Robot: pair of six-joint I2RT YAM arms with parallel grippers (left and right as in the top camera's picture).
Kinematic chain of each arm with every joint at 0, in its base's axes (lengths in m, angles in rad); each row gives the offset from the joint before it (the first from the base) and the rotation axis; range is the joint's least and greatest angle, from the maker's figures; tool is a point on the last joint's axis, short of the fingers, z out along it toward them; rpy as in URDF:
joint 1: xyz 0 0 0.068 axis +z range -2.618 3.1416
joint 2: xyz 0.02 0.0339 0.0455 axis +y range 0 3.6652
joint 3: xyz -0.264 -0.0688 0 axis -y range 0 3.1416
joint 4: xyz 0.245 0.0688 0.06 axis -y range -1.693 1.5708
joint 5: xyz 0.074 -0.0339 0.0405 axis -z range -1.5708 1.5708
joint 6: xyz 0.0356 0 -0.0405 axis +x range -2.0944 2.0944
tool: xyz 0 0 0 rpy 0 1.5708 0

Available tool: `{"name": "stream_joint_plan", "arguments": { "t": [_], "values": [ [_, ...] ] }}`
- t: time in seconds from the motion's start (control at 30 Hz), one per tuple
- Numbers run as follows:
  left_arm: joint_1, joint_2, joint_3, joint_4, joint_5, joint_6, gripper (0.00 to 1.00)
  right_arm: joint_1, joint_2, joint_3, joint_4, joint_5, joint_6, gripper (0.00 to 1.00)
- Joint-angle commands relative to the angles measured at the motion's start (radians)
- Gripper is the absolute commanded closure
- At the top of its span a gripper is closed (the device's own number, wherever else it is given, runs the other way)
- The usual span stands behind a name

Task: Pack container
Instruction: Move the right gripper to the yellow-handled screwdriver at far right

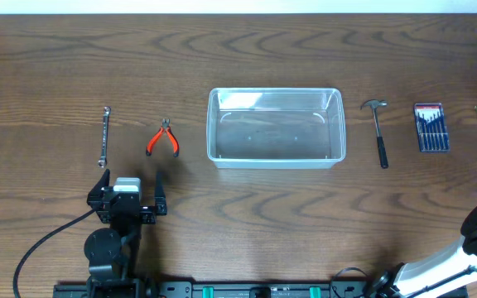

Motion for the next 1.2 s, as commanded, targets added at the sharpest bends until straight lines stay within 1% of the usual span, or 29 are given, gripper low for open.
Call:
{"name": "stream_joint_plan", "arguments": {
  "t": [0.0, 0.1, 0.17, 0.2, 0.3, 0.33, 0.5, 0.7, 0.8, 0.87, 1.0, 1.07, 1.17],
  "values": [
    [-0.002, -0.001, -0.027, -0.01, 0.014, -0.008, 0.02, -0.001, -0.007, 0.016, -0.037, 0.011, 0.105, 0.01],
    [-0.002, -0.001, -0.027, -0.01, 0.014, -0.008, 0.02, -0.001, -0.006, 0.016, -0.085, 0.01, 0.108, 0.01],
    [-0.002, -0.001, -0.027, -0.01, 0.014, -0.008, 0.02, -0.002, -0.007, 0.016, -0.088, 0.006, 0.153, 0.01],
    [-0.002, -0.001, -0.027, -0.01, 0.013, -0.008, 0.02, -0.002, -0.006, 0.016, -0.085, 0.0, 0.135, 0.01],
    [-0.002, -0.001, -0.027, -0.01, 0.014, -0.008, 0.02, -0.002, -0.006, 0.016, -0.036, -0.016, -0.027, 0.01],
    [-0.002, -0.001, -0.027, -0.01, 0.014, -0.008, 0.02, -0.005, -0.006, 0.016, -0.004, -0.016, -0.043, 0.01],
    [-0.002, -0.001, -0.027, -0.01, 0.014, -0.008, 0.02, -0.027, 0.029, 0.019, 0.093, -0.025, -0.024, 0.01],
    [-0.002, -0.001, -0.027, -0.01, 0.013, -0.008, 0.02, -0.049, 0.12, 0.1, 0.083, -0.044, -0.018, 0.01],
    [-0.002, -0.001, -0.027, -0.01, 0.014, -0.008, 0.02, -0.055, 0.194, 0.159, 0.08, -0.079, -0.033, 0.01],
    [-0.002, -0.001, -0.027, -0.01, 0.013, -0.008, 0.02, -0.06, 0.249, 0.204, 0.052, -0.098, -0.032, 0.01],
    [-0.002, -0.001, -0.027, -0.01, 0.014, -0.008, 0.02, -0.074, 0.388, 0.346, -0.068, -0.138, -0.029, 0.01],
    [-0.002, -0.001, -0.027, -0.01, 0.013, -0.008, 0.02, -0.074, 0.441, 0.403, -0.121, -0.138, -0.055, 0.01],
    [-0.002, -0.001, -0.027, -0.01, 0.014, -0.008, 0.02, -0.074, 0.495, 0.431, -0.159, -0.136, -0.069, 0.01]
  ]
}}
